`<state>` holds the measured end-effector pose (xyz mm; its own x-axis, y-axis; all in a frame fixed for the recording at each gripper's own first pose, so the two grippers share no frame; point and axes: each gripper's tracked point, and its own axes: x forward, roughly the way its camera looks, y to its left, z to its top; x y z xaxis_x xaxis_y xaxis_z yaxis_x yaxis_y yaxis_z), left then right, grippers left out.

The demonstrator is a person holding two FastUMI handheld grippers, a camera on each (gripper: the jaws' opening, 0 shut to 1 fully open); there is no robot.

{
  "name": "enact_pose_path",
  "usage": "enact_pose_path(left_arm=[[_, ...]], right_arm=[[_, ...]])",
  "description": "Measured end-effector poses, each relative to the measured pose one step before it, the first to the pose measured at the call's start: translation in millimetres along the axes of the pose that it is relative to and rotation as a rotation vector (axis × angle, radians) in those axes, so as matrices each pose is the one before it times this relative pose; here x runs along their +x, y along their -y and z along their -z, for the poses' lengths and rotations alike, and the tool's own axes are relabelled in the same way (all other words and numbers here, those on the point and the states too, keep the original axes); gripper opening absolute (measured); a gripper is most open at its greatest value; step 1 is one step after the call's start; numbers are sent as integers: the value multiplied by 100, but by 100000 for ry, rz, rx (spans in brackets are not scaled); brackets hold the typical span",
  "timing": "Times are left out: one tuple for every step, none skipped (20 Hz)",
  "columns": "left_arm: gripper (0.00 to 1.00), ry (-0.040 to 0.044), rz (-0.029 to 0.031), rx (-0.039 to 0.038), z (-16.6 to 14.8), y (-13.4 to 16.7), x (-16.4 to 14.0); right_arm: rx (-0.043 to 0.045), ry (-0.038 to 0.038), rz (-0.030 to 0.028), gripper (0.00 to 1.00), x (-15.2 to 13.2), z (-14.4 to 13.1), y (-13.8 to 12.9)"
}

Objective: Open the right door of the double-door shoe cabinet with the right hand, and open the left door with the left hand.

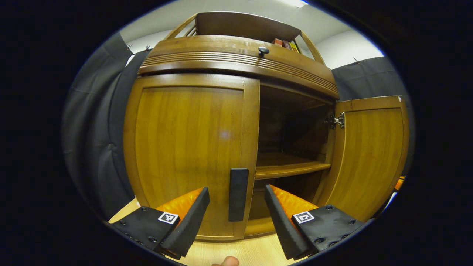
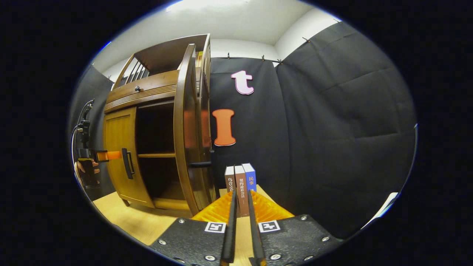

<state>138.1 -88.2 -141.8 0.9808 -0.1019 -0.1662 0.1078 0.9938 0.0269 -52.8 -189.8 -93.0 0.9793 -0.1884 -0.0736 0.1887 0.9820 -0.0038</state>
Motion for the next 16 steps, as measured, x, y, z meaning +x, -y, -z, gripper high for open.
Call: enact_pose_path(left_arm=[[95,-683,178,331,251,-12,758],[95,-736,-132,360,390,213,726],[95,-876,-575,100,365,14,638],[96,-731,-480,-422,334,21,781],[96,-945,-24,-495,280,-112,558],[96,-539,-204,-587,221,-366,341],[96,245,-155,-595,64,-252,378],[96,399,-135,-334,119,-195,140],[97,65,-544,357,264,-198,134],[96,-319,-984,907,213,-149,181],[95,-400,-1006,932,166,-145,181],[94,-66,-222,577,152,-55,139],[90,90,229,231,-29,115,216],[86,113,376,-78,-39,172,-54],[82,106,-78,108,55,68,86],[78,-48,528,-18,72,264,84]], right_arm=[[-1049,398,1475,26,-43,-49,349],[-1252,999,784,40,90,-120,86],[-1351,687,1221,55,45,-167,195],[-1596,376,1340,69,157,-7,260],[-1302,497,871,83,110,8,209],[-322,246,332,64,-4,-61,-18],[638,-164,-222,92,421,115,-246],[1191,-406,-409,95,-32,68,-114],[1084,-373,-61,97,-189,139,161],[746,-411,272,98,176,122,-6],[503,-173,320,100,189,146,100],[425,186,515,92,47,6,189],[505,293,593,92,-128,-89,210],[614,336,427,92,-32,-98,148],[625,278,283,92,-52,-167,84],[562,127,284,92,2,-73,63]])
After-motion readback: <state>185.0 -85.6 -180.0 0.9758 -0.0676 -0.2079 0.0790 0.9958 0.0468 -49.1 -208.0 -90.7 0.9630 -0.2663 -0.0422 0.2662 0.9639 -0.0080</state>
